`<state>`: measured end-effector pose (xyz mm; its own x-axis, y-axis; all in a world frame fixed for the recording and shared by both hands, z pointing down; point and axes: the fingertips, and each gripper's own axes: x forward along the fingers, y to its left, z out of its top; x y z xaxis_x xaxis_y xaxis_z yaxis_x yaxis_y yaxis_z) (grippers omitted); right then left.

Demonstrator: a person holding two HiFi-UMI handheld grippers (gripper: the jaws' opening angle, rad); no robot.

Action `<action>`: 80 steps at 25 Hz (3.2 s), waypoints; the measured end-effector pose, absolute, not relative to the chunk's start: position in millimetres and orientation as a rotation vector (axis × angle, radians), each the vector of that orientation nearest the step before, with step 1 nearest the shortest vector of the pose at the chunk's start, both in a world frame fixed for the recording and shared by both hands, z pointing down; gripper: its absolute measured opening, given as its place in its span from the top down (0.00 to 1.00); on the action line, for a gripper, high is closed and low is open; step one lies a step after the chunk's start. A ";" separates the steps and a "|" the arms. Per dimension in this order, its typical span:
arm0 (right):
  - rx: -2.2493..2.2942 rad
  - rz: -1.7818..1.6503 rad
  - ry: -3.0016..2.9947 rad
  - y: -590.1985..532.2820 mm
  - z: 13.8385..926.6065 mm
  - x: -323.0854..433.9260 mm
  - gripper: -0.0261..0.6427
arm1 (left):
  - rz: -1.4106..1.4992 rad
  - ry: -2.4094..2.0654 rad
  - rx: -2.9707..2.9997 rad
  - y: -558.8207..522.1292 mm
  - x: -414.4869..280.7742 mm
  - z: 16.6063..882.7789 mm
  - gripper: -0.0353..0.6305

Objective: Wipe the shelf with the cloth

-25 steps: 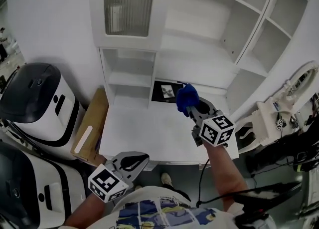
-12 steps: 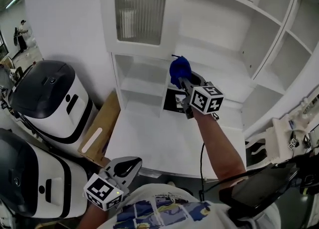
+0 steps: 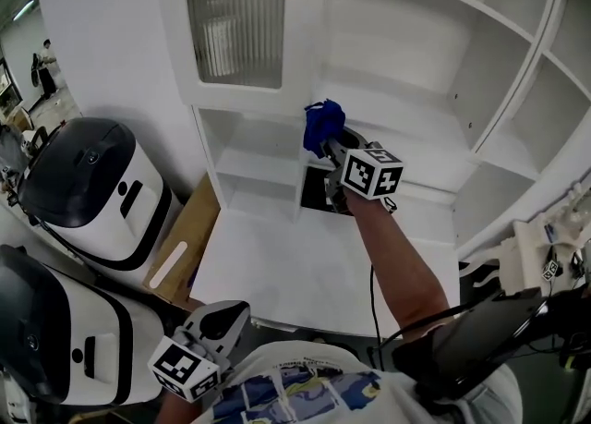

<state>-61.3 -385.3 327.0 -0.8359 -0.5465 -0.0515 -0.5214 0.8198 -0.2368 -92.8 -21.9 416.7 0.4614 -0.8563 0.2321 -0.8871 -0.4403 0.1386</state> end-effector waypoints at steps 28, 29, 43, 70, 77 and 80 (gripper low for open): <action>-1.137 -0.324 2.784 -403.3 332.3 115.0 0.86 | 0.266 -1.186 2.653 -88.3 -3.8 417.4 0.94; -1.152 -0.321 2.777 -403.5 332.1 121.7 0.86 | 0.269 -1.177 2.656 -89.1 -1.5 417.5 0.94; -1.370 -0.282 2.650 -411.6 328.4 233.9 0.86 | 0.300 -1.053 2.709 -104.8 42.9 420.7 0.94; -1.482 -0.074 2.571 -417.5 255.9 306.8 0.86 | 0.299 -0.997 2.745 -106.9 74.5 421.6 0.94; -1.492 0.013 2.555 -418.0 216.6 306.1 0.86 | 0.287 -0.989 2.758 -102.8 71.5 418.9 0.94; -1.492 0.048 2.542 -418.5 198.4 306.4 0.86 | 0.284 -0.988 2.759 -100.9 67.9 418.2 0.94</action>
